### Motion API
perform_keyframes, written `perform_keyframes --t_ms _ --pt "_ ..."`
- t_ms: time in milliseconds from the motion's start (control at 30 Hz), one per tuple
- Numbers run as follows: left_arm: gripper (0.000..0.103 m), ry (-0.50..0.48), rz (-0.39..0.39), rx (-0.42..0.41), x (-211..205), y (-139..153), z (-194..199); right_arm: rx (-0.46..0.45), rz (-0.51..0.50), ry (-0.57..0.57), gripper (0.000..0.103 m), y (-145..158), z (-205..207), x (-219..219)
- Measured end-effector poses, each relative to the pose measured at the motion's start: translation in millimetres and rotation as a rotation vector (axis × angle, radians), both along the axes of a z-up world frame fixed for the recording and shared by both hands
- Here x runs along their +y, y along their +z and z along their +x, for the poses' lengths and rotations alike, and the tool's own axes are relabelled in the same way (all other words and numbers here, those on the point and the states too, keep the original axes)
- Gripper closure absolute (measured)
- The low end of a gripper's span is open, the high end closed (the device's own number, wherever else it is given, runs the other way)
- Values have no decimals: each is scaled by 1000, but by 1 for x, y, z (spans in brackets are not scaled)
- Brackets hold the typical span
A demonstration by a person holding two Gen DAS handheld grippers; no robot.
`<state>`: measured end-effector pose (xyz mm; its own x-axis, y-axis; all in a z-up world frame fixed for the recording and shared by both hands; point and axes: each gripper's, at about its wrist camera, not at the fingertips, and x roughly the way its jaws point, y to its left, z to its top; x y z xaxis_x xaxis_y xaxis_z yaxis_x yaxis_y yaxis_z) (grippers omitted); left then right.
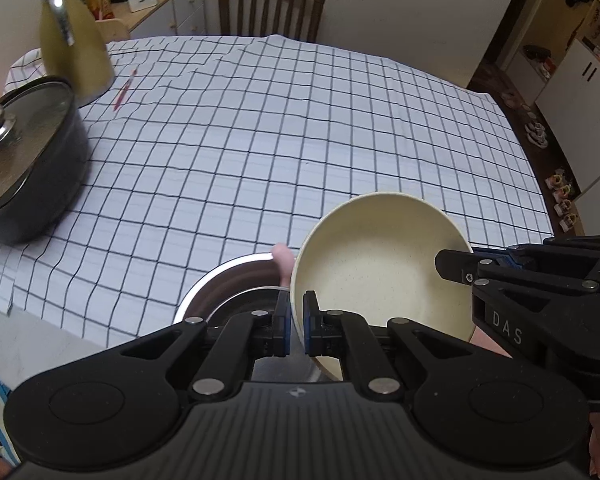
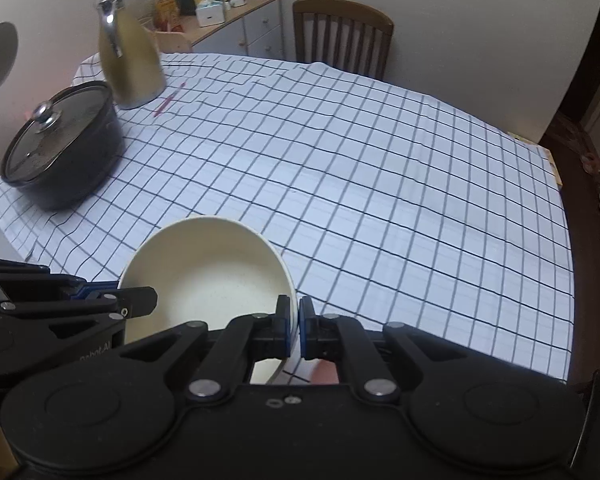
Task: Organize plates and bowls
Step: 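Lift the cream bowl with both grippers and lower it into the pink-handled pot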
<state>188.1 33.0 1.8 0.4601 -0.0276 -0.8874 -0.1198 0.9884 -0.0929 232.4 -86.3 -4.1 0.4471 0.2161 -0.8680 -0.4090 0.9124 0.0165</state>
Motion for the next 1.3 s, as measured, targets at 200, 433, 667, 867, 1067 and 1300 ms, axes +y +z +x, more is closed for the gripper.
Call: perform_keyframes --t_ms 200,433,667,867,1067,1300 --pt "98 34 11 17 22 -8 -16 16 6 32 98 -8 -12 25" --pt "98 54 31 49 40 -29 -28 46 0 57 98 -26 -20 50" --pt "98 52 49 69 44 -51 -28 82 -26 61 99 -49 -23 59" --pt "98 37 65 71 42 -66 -27 93 -44 66 99 -61 -24 60" --pt "98 25 71 74 40 -76 -26 111 -53 65 98 -74 -24 61" --pt "98 18 55 76 42 -80 -24 92 -63 62 97 -75 -24 62"
